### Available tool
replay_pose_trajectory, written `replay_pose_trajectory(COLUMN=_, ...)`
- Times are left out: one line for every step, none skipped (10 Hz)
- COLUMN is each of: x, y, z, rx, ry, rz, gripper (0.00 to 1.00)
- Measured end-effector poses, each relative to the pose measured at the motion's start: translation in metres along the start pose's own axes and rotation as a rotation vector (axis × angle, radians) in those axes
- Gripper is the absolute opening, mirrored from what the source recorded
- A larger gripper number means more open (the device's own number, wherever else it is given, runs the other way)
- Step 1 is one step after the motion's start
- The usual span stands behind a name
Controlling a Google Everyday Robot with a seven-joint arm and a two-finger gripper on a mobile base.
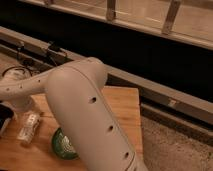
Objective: Place the bottle in the ceramic bowl
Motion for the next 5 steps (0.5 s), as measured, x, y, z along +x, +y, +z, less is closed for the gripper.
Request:
replay_pose_trajectory(x=0.003, y=-0.003, z=0.006, rx=0.002, ry=0.018, rz=0.011, gripper=0.65)
replay_pose_trajectory(x=0.005, y=-0.005, z=0.011, rx=-0.003, ry=0.03, rz=0.022, gripper=0.65)
replay_pose_trajectory(x=0.007, y=-0.006, z=0.015, rx=-0.009, ry=0.039, rz=0.032, gripper=0.65)
replay_pose_trajectory(x=0.007, y=-0.003, z=0.02, rx=-0.018, ry=0.046, rz=0.035, gripper=0.65)
replay_pose_trajectory(x=0.008, y=0.006, z=0.025, rx=-0.032, ry=0.052, rz=0.024, gripper=0.65)
